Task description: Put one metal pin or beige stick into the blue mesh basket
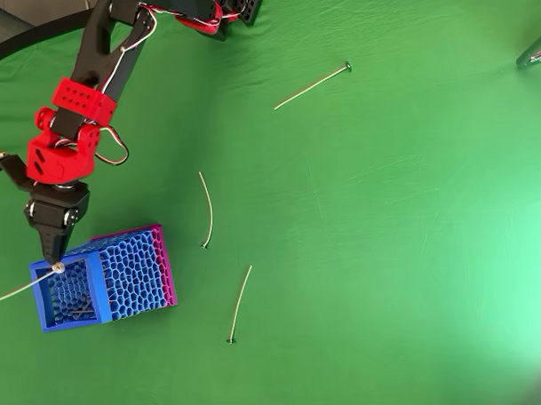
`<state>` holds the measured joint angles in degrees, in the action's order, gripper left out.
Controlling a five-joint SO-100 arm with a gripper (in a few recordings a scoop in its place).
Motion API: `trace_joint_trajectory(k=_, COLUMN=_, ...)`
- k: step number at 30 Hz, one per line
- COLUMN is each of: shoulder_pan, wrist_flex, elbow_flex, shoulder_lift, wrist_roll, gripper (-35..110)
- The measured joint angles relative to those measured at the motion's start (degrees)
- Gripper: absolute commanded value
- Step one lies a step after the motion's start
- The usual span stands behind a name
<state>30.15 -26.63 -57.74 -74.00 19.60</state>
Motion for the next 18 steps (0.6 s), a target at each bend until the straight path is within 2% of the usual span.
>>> trace_joint_trajectory(k=18, shoulder_pan=2.2, wrist_flex=-4.0, elbow_flex=29.4, shoulder_lift=22.5, wrist_roll=2.7, gripper=0)
